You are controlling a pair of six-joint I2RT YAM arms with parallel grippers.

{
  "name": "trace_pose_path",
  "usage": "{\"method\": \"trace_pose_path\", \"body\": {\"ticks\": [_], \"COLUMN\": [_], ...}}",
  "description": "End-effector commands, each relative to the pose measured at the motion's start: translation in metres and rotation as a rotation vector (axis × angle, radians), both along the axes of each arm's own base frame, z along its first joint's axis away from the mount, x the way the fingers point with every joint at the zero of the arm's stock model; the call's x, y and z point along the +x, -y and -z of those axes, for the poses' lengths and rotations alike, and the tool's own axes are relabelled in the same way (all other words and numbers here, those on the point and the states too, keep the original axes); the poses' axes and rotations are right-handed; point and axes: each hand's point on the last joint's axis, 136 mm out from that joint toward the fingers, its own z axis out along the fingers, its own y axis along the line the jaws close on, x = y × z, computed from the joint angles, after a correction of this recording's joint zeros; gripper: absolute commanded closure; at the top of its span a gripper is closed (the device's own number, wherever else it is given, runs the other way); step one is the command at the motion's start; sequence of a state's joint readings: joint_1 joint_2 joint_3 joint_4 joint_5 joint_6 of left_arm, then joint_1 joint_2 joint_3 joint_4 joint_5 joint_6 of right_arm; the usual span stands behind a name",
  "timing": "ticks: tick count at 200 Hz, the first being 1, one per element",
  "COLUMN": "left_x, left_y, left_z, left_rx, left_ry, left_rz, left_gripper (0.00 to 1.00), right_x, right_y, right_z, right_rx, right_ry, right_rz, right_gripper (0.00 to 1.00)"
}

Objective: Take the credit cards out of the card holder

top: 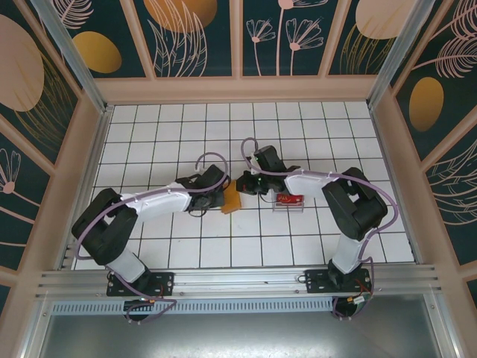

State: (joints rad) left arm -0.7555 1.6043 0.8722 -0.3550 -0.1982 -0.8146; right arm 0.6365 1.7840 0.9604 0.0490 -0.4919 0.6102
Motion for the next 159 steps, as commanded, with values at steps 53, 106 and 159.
{"method": "trace_pose_path", "body": {"ticks": [53,106,159], "left_x": [0.002,0.01,0.012], "left_y": [-0.008,0.015,0.017], "left_z": [-0.046,-0.093,-0.102], "left_rx": [-0.046,-0.213,-0.234], "left_ry": [0.066,0.174,0.192], "left_rz": [-0.016,0.032,0.031], "left_gripper": [1.0,1.0,1.0], "right_x": [0.011,0.011,-0.001], "right_y": [-0.002,-0.013,-0.032], "right_z": [0.002,-0.011,-0.02], "right_rx": [-0.03,-0.032,-0.01], "right_ry": [0.008,0.047,0.069], "right_rz": [0.004,-0.026,-0.106], "right_gripper": [0.8,0.52,0.44]}}
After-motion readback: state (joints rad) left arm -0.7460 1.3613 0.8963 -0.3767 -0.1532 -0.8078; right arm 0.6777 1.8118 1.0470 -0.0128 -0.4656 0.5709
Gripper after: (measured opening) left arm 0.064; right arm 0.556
